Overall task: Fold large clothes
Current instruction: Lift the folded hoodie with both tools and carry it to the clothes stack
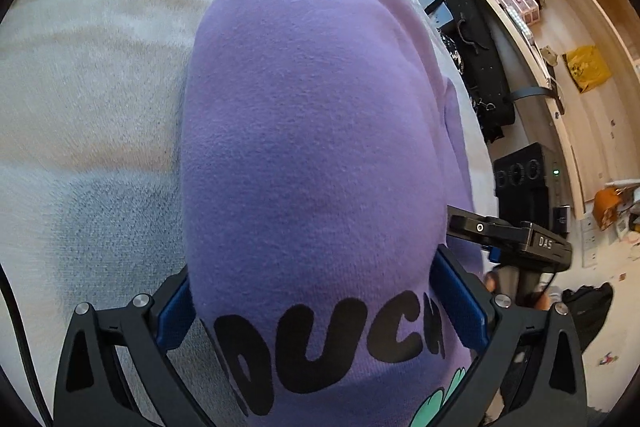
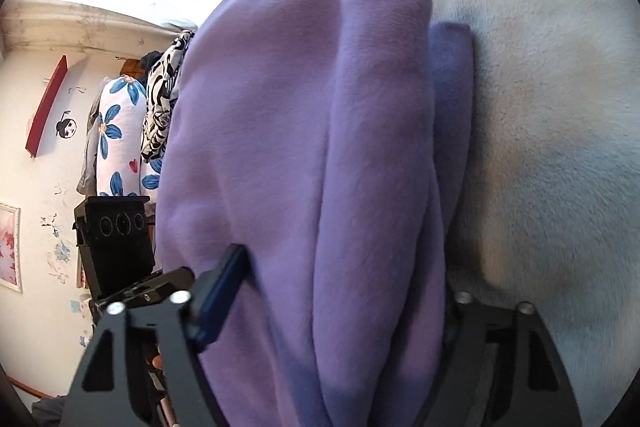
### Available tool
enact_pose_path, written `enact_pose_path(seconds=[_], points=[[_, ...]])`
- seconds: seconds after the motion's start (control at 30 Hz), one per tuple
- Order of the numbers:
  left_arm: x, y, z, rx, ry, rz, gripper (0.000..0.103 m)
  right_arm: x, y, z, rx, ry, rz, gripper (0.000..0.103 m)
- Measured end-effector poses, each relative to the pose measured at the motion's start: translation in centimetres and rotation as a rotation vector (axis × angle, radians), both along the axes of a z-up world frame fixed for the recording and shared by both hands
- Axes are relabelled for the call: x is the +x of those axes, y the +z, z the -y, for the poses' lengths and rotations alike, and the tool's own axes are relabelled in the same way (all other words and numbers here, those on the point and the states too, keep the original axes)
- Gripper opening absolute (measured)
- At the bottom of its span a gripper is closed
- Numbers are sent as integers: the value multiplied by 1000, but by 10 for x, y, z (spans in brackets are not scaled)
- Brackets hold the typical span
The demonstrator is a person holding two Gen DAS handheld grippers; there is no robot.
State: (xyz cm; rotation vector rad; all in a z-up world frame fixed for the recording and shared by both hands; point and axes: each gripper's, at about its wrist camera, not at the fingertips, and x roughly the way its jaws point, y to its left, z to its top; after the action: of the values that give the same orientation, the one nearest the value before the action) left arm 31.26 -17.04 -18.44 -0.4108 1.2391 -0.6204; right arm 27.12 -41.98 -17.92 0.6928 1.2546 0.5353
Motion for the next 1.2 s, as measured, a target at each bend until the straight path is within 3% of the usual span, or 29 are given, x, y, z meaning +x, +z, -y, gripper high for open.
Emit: enact_pose_path(seconds=[0.2,0.43,0.57,0.73,0.97,1.2], points=[[-9,29,5,40,7,65,100,-11,25,-8,-46,-15,22,57],[-28,66,-22,36,23,99,99,-32,60,-28,-56,-16,83,55],[-44,102,-44,36,43,137,99,-40,85,-49,-47,-2,113,55],[-60,138,-94,23,80,153,99,-44,117,-91,-45,39,148,55],[-74,185,-193,24,145,184,99,-39,159,-176,-11,103,196,55],[-35,239,-293,70,203,228,100,9,193,-268,46,152,240,55]])
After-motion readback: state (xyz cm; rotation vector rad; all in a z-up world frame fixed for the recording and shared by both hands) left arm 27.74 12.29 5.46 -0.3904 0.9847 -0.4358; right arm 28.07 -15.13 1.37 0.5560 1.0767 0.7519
